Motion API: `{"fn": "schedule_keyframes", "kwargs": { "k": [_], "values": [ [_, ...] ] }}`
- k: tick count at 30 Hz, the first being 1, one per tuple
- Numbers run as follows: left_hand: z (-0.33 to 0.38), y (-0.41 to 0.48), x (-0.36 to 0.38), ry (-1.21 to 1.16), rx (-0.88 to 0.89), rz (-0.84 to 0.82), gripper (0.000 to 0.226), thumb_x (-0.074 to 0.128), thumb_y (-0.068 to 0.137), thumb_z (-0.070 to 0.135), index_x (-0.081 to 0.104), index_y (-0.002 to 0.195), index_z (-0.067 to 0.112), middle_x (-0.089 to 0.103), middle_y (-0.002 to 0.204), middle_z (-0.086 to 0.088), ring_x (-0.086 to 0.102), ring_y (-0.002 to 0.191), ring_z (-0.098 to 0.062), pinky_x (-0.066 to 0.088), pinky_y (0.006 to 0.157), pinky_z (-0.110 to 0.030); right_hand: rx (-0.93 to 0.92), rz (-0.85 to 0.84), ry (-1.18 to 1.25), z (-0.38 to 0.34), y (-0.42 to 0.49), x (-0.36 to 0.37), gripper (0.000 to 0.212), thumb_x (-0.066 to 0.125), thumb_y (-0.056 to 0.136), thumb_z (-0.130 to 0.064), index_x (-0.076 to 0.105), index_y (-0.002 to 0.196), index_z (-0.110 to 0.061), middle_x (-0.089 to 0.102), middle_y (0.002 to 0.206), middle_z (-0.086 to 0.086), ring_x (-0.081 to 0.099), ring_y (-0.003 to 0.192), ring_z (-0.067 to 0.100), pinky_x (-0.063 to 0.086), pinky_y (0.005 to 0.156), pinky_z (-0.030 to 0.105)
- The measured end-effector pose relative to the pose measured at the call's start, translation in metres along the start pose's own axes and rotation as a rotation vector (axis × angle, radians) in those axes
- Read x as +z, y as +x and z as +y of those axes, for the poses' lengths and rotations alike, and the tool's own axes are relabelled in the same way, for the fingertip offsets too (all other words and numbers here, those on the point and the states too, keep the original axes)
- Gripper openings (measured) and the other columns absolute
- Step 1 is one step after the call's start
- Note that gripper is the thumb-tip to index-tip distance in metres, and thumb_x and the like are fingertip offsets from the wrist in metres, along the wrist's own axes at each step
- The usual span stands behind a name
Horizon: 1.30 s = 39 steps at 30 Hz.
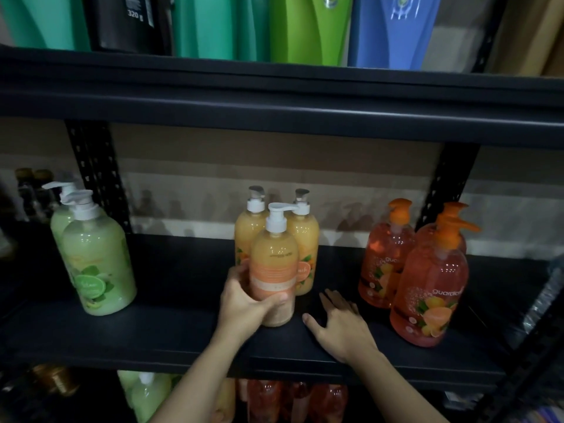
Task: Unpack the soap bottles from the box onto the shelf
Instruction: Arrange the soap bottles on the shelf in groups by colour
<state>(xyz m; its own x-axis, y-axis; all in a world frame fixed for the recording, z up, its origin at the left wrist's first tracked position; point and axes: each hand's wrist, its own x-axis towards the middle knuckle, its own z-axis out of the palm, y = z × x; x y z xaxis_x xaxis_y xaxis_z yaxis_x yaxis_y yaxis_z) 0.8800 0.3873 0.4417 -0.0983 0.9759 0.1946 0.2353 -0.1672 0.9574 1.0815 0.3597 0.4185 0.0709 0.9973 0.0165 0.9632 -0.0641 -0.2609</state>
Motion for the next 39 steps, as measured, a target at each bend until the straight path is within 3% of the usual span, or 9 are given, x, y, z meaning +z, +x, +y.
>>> {"fn": "schedule_keyframes", "kwargs": {
  "k": [3,7,11,15,18,25,31,34,39],
  "values": [
    [-0.003,0.010,-0.020,-0.021,-0.042,-0.195,0.094,0.091,0.064,0.031,0.042,0.144,0.030,0.056,0.135,0.006,0.053,0.126,-0.014,0.046,0.105,-0.036,-0.001,0.003,0.002,0.000,0.001,0.001,0.080,0.034,0.093,-0.067,0.026,0.156,-0.018,0.018,0.164,0.000,0.011,0.152,0.017,0.013,0.123,0.038],
    [0.004,-0.001,-0.019,0.117,0.018,-0.213,0.099,0.082,0.075,0.038,0.021,0.154,0.032,0.022,0.153,0.009,0.026,0.143,-0.013,0.031,0.116,-0.037,0.004,0.008,-0.008,0.000,0.001,0.001,0.080,0.033,0.093,-0.067,0.026,0.155,-0.018,0.018,0.164,0.000,0.012,0.151,0.018,0.015,0.123,0.038],
    [0.018,-0.025,0.012,0.103,0.050,0.102,0.129,0.089,0.043,0.058,0.021,0.147,0.025,0.027,0.136,0.006,0.022,0.136,-0.014,0.031,0.108,-0.038,0.005,0.002,-0.009,0.000,0.001,0.002,0.081,0.032,0.093,-0.068,0.025,0.156,-0.018,0.018,0.164,0.000,0.011,0.152,0.018,0.014,0.123,0.039],
    [0.023,-0.030,0.037,0.175,0.084,0.342,0.108,0.093,0.041,0.052,0.036,0.125,0.013,0.040,0.123,-0.006,0.038,0.120,-0.025,0.039,0.096,-0.041,0.006,0.002,-0.003,0.001,0.000,0.002,0.080,0.032,0.094,-0.067,0.024,0.156,-0.017,0.017,0.164,0.000,0.011,0.152,0.018,0.013,0.123,0.038],
    [0.016,-0.025,0.037,0.193,0.098,0.377,0.095,0.094,0.045,0.045,0.041,0.116,0.012,0.044,0.118,-0.007,0.043,0.117,-0.027,0.039,0.096,-0.041,0.005,0.001,-0.004,0.001,0.000,0.001,0.080,0.031,0.094,-0.067,0.024,0.156,-0.018,0.017,0.164,0.000,0.011,0.152,0.018,0.013,0.123,0.038],
    [0.008,-0.013,0.010,0.093,-0.002,0.113,0.097,0.092,0.059,0.038,0.041,0.138,0.020,0.043,0.136,0.002,0.042,0.128,-0.017,0.038,0.098,-0.030,0.007,0.007,-0.002,0.000,-0.001,0.000,0.080,0.033,0.094,-0.067,0.026,0.156,-0.018,0.018,0.164,0.000,0.012,0.151,0.019,0.014,0.122,0.037],
    [0.012,0.001,-0.014,0.005,-0.095,-0.179,0.092,0.083,0.077,0.028,0.029,0.152,0.029,0.036,0.152,0.002,0.040,0.136,-0.017,0.038,0.108,-0.036,0.007,0.004,0.004,-0.001,-0.001,0.000,0.079,0.033,0.094,-0.067,0.025,0.156,-0.017,0.017,0.164,0.000,0.012,0.151,0.019,0.014,0.123,0.038],
    [0.019,-0.012,-0.001,0.065,-0.053,-0.066,0.117,0.089,0.064,0.042,0.013,0.152,0.033,0.018,0.154,0.004,0.021,0.143,-0.019,0.030,0.115,-0.045,0.003,0.007,0.010,-0.001,-0.002,-0.002,0.079,0.034,0.094,-0.066,0.025,0.156,-0.017,0.018,0.164,0.001,0.012,0.151,0.019,0.014,0.123,0.039],
    [0.024,-0.028,0.032,0.151,-0.031,0.239,0.122,0.094,0.042,0.050,0.027,0.137,0.015,0.034,0.136,-0.009,0.030,0.132,-0.029,0.036,0.105,-0.046,-0.007,0.024,0.018,0.001,-0.002,0.002,0.080,0.035,0.094,-0.066,0.026,0.155,-0.017,0.020,0.164,0.001,0.012,0.152,0.018,0.011,0.123,0.039]
  ]
}}
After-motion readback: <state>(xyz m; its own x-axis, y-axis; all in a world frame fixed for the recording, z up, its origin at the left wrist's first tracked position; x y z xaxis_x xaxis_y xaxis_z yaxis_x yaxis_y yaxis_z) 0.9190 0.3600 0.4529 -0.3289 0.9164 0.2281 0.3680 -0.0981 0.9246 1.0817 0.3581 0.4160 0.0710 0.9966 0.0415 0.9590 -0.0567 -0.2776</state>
